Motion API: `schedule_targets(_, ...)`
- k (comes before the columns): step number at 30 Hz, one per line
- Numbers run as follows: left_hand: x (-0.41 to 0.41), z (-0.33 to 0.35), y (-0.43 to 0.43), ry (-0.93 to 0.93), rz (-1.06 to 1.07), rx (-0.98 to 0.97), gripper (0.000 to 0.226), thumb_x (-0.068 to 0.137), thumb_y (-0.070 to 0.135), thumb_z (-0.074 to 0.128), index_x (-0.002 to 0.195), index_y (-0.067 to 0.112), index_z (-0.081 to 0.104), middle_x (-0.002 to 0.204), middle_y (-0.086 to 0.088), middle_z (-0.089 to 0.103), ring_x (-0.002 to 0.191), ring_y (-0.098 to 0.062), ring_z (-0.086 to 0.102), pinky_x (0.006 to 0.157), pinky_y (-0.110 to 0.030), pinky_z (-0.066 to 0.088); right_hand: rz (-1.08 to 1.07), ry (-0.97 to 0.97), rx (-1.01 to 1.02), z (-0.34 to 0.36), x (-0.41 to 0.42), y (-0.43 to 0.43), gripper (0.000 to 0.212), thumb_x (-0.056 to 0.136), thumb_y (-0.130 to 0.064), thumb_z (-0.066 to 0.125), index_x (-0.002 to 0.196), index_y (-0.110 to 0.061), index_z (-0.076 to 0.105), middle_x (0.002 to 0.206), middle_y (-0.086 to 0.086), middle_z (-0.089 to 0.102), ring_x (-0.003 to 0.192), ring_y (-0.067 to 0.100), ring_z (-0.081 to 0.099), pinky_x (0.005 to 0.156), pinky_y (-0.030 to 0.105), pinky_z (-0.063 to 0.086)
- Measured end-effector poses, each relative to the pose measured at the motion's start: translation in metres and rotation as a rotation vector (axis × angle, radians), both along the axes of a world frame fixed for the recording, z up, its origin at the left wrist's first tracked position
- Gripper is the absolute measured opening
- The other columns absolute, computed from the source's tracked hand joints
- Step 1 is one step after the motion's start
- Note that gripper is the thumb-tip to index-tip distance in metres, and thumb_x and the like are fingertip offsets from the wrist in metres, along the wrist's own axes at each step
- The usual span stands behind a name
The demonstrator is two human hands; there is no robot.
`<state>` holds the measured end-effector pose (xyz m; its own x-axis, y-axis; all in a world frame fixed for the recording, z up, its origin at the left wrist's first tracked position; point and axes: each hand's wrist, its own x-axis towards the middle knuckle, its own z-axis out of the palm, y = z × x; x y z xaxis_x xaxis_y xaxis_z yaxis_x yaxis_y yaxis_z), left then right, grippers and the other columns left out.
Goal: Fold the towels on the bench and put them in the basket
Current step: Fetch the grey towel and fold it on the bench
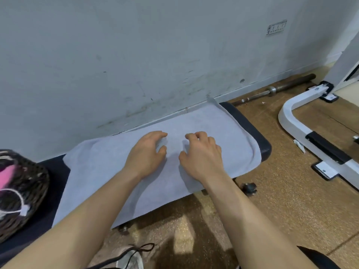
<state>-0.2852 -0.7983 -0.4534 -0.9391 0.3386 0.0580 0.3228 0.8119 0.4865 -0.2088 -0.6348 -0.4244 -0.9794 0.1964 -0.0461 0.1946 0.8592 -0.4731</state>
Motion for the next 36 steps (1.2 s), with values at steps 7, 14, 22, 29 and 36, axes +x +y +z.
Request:
schedule_targets(7, 0.062, 0.006, -0.125, 0.003, 0.339, -0.055, 0.044, 0.096, 0.018, 0.056, 0.14, 0.018, 0.052, 0.148, -0.001, 0.047, 0.138, -0.021, 0.04, 0.112, -0.032, 0.03, 0.281, -0.04, -0.012, -0.004, -0.003, -0.089, 0.049, 0.098, -0.033, 0.049, 0.145, -0.021, 0.045, 0.144, 0.002, 0.04, 0.129, 0.028, 0.039, 0.104, 0.041, 0.034)
schedule_targets(14, 0.083, 0.009, -0.172, -0.275, 0.478, -0.21, 0.052, 0.094, 0.038, 0.051, 0.138, 0.015, 0.04, 0.143, -0.008, 0.038, 0.134, -0.035, 0.035, 0.101, -0.045, 0.038, 0.587, -0.034, 0.063, -0.024, -0.002, -0.16, 0.057, 0.098, -0.043, 0.047, 0.151, -0.027, 0.038, 0.158, -0.004, 0.031, 0.14, 0.025, 0.031, 0.111, 0.04, 0.03)
schedule_targets(22, 0.042, 0.012, -0.177, -0.101, 0.519, 0.048, 0.043, 0.095, 0.01, 0.043, 0.138, 0.012, 0.045, 0.13, -0.012, 0.057, 0.12, -0.032, 0.054, 0.097, -0.04, 0.044, 0.702, -0.049, 0.17, -0.049, -0.001, -0.169, 0.074, 0.086, -0.063, 0.025, 0.155, -0.036, 0.03, 0.166, -0.008, 0.017, 0.15, 0.022, 0.017, 0.118, 0.041, 0.016)
schedule_targets(29, -0.008, 0.005, -0.192, -0.123, 0.579, -0.032, 0.038, 0.091, 0.021, 0.051, 0.128, 0.015, 0.051, 0.127, -0.014, 0.054, 0.115, -0.039, 0.054, 0.093, -0.046, 0.047, 0.717, -0.023, 0.103, -0.057, -0.011, -0.158, 0.075, 0.081, -0.07, 0.023, 0.15, -0.044, 0.036, 0.162, -0.018, 0.022, 0.147, 0.015, 0.02, 0.115, 0.037, 0.02)
schedule_targets(36, -0.02, 0.009, -0.199, -0.161, 0.639, -0.062, 0.009, 0.086, 0.025, 0.06, 0.084, 0.019, 0.066, 0.098, -0.008, 0.07, 0.096, -0.034, 0.063, 0.081, -0.038, 0.052, 0.733, -0.002, 0.054, -0.059, -0.021, -0.154, 0.059, 0.089, -0.063, 0.047, 0.145, -0.045, 0.044, 0.158, -0.02, 0.028, 0.143, 0.014, 0.023, 0.111, 0.038, 0.023)
